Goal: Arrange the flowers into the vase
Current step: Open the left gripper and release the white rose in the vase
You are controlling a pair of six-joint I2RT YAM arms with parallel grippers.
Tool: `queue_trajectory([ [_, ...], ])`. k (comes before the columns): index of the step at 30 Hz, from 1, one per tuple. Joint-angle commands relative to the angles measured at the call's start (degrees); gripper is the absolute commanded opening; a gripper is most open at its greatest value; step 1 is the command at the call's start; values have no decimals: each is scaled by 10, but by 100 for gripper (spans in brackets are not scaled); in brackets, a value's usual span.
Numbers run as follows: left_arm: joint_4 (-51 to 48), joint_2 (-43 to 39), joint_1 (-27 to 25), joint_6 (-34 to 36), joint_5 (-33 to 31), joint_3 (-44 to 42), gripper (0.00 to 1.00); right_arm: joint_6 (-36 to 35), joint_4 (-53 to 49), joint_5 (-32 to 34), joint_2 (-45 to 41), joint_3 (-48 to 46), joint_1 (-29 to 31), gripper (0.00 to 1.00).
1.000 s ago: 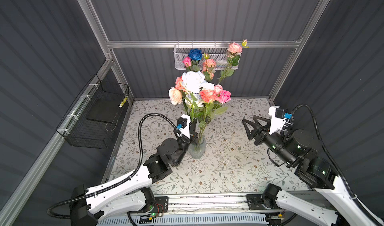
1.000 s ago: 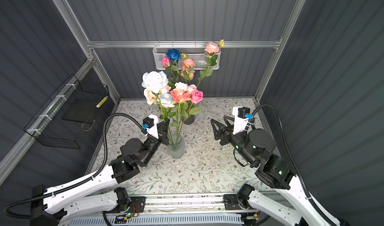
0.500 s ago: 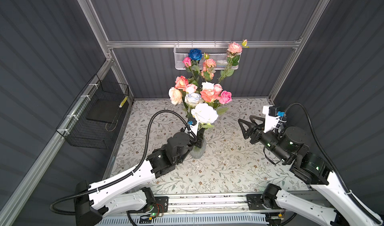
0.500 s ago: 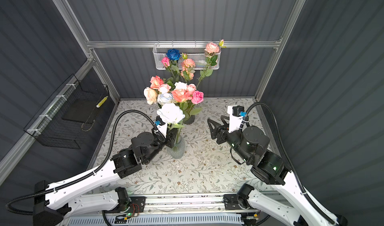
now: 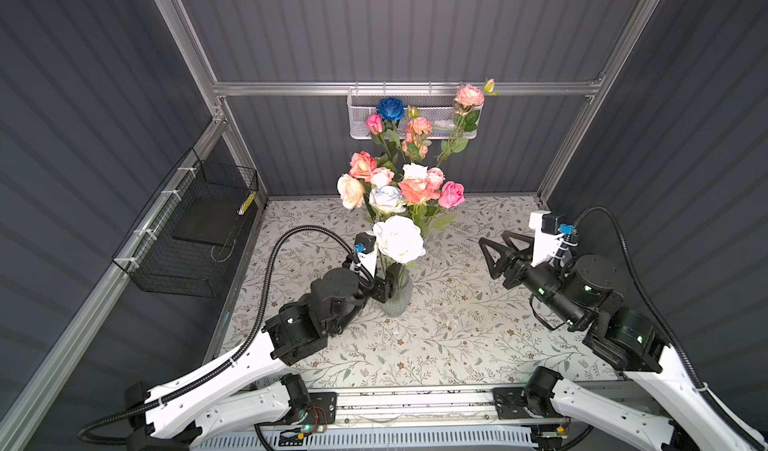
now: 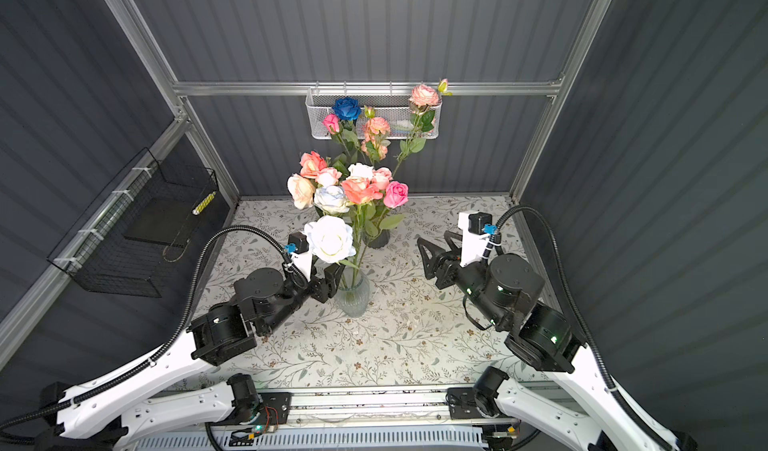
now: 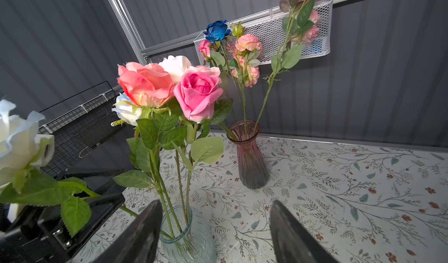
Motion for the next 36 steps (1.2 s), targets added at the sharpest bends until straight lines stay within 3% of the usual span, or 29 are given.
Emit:
queue_trajectory([
  [1,-51,-8,2,1,20,35,76,-8,-5,10,-5,16,1,72],
  [8,-118,29,2,0,21,66,99,-6,-7,10,1,26,1,73],
  [12,-184,15,1,6,9,74,100,-7,-8,13,1,25,1,73],
  [17,-293,25,2,25,41,130,100,-16,-24,14,10,32,1,74],
  [21,-327,3,2,10,20,139,100,-20,-37,31,13,37,0,75],
  [24,-360,-15,2,-10,-16,163,100,-19,-57,63,2,37,0,86],
  [26,-386,-23,1,-41,-80,178,100,-20,-73,91,-3,42,0,98],
  [28,-370,-37,2,-47,-114,165,99,-7,-103,157,0,52,0,99],
  [31,-280,-69,1,-27,-229,85,100,-9,-93,277,-6,13,0,99],
  [33,-202,-94,1,-6,-314,17,100,-103,-31,359,-8,-36,0,99],
  [35,-78,-129,2,100,-294,-61,100,-191,57,401,-11,-90,-2,99],
  [36,-39,-137,2,120,-311,-85,100,-222,88,400,-13,-112,-4,99],
])
